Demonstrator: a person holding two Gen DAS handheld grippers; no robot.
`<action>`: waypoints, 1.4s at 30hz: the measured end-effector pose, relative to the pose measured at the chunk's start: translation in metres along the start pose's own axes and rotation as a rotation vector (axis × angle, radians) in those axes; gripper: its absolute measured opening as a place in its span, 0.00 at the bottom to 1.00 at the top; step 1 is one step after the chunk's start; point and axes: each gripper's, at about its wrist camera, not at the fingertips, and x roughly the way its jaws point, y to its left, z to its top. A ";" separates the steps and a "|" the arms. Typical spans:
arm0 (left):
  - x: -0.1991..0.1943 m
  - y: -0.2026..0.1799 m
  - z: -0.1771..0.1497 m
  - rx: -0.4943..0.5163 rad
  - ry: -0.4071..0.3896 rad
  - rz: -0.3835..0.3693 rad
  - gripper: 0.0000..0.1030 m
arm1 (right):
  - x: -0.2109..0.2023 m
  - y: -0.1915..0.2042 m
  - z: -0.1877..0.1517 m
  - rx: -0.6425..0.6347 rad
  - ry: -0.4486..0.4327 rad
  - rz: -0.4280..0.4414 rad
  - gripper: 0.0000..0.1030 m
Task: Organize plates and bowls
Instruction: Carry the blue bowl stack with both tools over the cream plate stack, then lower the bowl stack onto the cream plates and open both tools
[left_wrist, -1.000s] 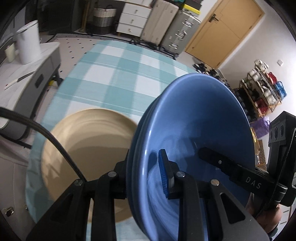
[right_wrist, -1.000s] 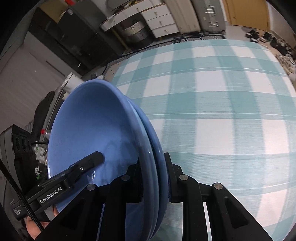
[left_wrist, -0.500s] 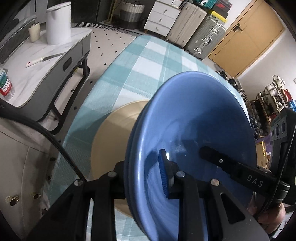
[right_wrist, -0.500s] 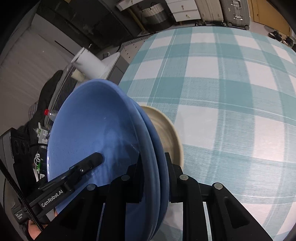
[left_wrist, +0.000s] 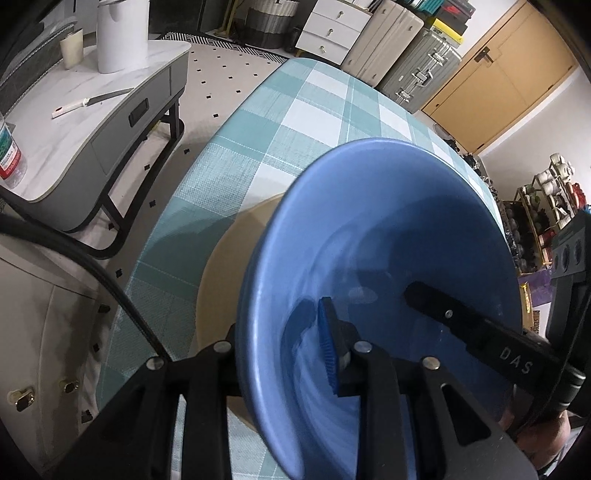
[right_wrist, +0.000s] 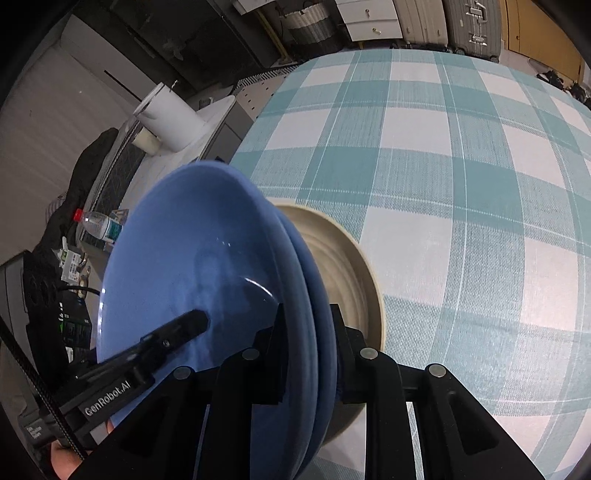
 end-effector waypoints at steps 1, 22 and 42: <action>-0.002 -0.002 0.000 0.011 -0.026 0.046 0.27 | 0.000 0.001 0.001 -0.004 -0.006 0.000 0.21; -0.049 0.019 0.002 -0.036 -0.175 0.116 0.52 | -0.049 0.001 -0.004 -0.056 -0.253 -0.006 0.48; -0.113 -0.058 -0.065 0.214 -0.508 0.101 0.94 | -0.162 -0.003 -0.087 -0.144 -0.573 -0.050 0.84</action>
